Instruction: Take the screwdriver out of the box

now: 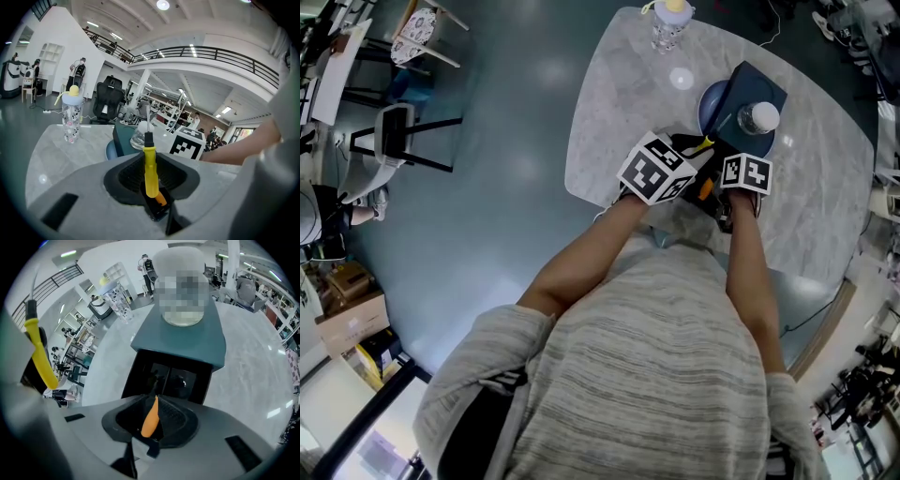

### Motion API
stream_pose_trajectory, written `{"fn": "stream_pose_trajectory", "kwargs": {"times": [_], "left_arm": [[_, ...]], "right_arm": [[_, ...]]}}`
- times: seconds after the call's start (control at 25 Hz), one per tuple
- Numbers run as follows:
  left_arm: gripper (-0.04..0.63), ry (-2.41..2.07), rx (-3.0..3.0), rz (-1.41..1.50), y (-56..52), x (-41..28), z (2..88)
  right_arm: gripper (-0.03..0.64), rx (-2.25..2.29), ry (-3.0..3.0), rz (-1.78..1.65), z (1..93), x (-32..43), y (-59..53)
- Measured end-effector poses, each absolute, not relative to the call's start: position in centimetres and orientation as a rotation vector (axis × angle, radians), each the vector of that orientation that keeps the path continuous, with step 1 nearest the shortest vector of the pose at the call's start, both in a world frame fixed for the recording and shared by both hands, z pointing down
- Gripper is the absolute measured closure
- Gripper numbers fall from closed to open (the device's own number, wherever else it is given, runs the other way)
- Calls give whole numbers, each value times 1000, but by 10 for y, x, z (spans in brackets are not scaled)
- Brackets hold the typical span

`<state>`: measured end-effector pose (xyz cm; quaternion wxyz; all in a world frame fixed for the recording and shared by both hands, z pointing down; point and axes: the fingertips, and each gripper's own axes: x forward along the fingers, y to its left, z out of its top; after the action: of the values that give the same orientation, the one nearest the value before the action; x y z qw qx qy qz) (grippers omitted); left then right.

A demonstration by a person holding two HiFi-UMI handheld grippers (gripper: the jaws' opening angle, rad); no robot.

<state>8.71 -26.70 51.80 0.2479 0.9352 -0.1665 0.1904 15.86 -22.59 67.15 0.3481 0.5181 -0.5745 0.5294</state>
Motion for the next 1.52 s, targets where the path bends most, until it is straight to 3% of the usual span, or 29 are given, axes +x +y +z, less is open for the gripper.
{"fn": "stream_pose_trajectory", "kwargs": {"times": [0.36, 0.64, 1.52], "left_arm": [[508, -430, 2561, 521, -261, 92, 515], [508, -436, 2549, 535, -257, 87, 520], [508, -463, 2517, 583, -254, 75, 531]], "right_arm": [[529, 1377, -1467, 1493, 676, 163, -211], [463, 1346, -1494, 1645, 690, 135, -206], [495, 1368, -1426, 1629, 715, 130, -198]]}}
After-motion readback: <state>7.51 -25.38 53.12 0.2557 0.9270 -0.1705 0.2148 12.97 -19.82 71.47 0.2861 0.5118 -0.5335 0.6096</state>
